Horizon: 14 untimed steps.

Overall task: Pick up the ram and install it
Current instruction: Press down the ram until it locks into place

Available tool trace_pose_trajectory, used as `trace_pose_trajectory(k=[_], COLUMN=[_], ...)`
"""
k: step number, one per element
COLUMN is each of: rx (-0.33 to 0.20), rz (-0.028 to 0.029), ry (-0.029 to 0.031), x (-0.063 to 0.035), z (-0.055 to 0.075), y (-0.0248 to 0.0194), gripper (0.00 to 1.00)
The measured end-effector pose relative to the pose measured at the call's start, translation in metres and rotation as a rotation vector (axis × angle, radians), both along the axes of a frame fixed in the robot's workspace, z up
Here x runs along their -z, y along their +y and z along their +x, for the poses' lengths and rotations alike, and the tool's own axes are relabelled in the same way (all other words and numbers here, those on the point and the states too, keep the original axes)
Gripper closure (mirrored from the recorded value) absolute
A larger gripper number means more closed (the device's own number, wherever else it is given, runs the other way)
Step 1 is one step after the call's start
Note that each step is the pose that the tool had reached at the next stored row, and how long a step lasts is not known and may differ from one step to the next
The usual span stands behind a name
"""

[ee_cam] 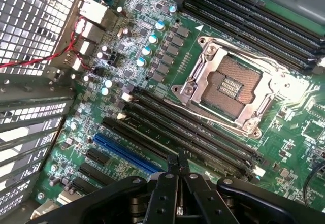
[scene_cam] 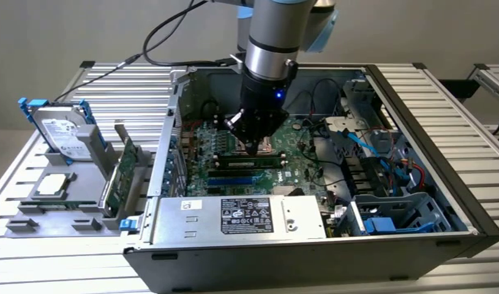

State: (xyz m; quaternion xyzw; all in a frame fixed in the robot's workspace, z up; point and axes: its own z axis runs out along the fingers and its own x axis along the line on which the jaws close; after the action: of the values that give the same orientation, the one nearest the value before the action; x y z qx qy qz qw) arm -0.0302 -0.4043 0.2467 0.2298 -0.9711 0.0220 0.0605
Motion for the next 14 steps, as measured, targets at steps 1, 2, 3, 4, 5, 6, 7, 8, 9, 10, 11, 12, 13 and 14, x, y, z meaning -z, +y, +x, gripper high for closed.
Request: trace_pose_trajectory(k=[1, 2, 3, 4, 5, 6, 7, 8, 9, 10, 11, 12, 13, 14], rx=[0.008, 0.017, 0.025, 0.034, 0.043, 0.053, 0.062, 0.071, 0.081, 0.090, 0.100, 0.112, 0.122, 0.133], rz=[-0.0050, -0.0097, -0.0142, -0.0188, -0.0231, -0.0277, -0.0316, -0.0351, -0.0385, -0.0413, -0.0442, -0.0468, -0.0488, -0.0506], ry=[-0.0033, -0.0065, -0.0097, -0.0127, -0.0157, -0.0190, -0.0217, -0.0243, -0.0267, -0.0289, -0.0309, -0.0329, -0.0346, -0.0362], x=[0.0000, 0.0000, 0.0001, 0.0000, 0.0001, 0.0001, 0.0001, 0.0002, 0.0002, 0.0002, 0.0002, 0.0002, 0.0003, 0.0003], z=[0.0000, 0.0000, 0.0000, 0.0000, 0.0000, 0.0000, 0.0000, 0.0000, 0.0000, 0.0000, 0.0000, 0.0000, 0.0000, 0.0000], y=[0.0000, 0.0000, 0.0000, 0.0000, 0.0000, 0.0000, 0.0000, 0.0000, 0.0000, 0.0000, 0.0000, -0.0001, -0.0001, 0.0000], gripper=[0.89, 0.89, 0.89, 0.89, 0.89, 0.89, 0.89, 0.89, 0.89, 0.89, 0.89, 0.89, 0.89, 0.89])
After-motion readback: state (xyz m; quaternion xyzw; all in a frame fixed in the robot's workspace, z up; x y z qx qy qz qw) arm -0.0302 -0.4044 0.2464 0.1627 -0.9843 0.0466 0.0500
